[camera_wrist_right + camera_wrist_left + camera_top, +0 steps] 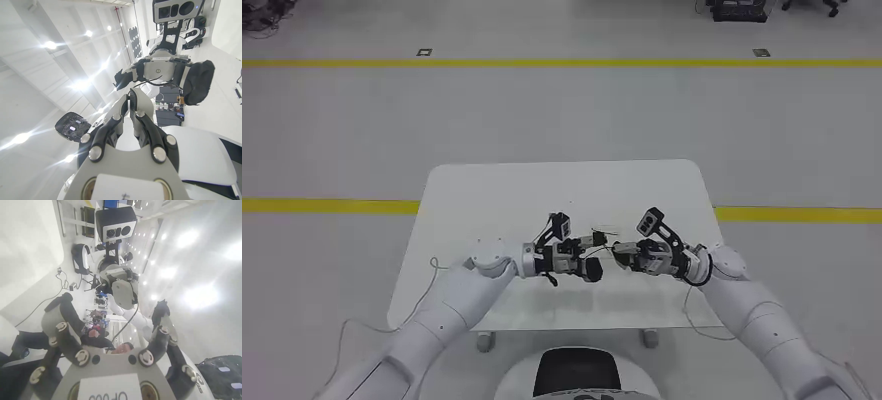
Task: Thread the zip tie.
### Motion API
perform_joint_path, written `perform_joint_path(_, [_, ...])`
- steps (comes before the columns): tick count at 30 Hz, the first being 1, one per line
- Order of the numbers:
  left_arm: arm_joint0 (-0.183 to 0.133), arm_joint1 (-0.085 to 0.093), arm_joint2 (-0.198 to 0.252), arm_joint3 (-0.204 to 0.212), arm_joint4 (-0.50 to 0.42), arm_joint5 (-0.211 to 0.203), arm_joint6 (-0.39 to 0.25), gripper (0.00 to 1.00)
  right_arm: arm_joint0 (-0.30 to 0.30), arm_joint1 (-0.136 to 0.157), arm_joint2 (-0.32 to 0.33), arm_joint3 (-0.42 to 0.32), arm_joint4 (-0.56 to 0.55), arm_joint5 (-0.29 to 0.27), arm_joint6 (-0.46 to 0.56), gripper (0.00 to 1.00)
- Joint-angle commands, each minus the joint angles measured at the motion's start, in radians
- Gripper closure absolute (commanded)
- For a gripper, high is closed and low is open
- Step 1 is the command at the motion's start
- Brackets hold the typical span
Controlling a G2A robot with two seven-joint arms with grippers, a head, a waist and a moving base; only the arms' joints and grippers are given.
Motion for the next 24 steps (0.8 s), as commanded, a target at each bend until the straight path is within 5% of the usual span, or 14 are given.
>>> perform_joint_path(1, [-0.001,-0.001,0.005,-0.001,-0.001,-0.001,0.002,0.0,0.002,-0.001,-0.003,0.004,0.001,-0.001,0.0,1.0])
perform_joint_path(9, [-0.004,0.001,0.009,0.001,0.001,-0.009,0.015,0.0,0.009,-0.002,-0.005,0.033,-0.011,-0.002,0.0,1.0])
perform_joint_path(18, [-0.001,0.007,0.001,-0.007,-0.009,-0.014,0.019,0.51,0.012,0.005,-0.006,0.055,-0.058,0.021,0.0,1.0])
perform_joint_path(24, [0.002,0.01,-0.002,-0.011,-0.009,-0.016,0.023,0.54,0.023,0.005,-0.009,0.077,-0.096,0.036,0.0,1.0])
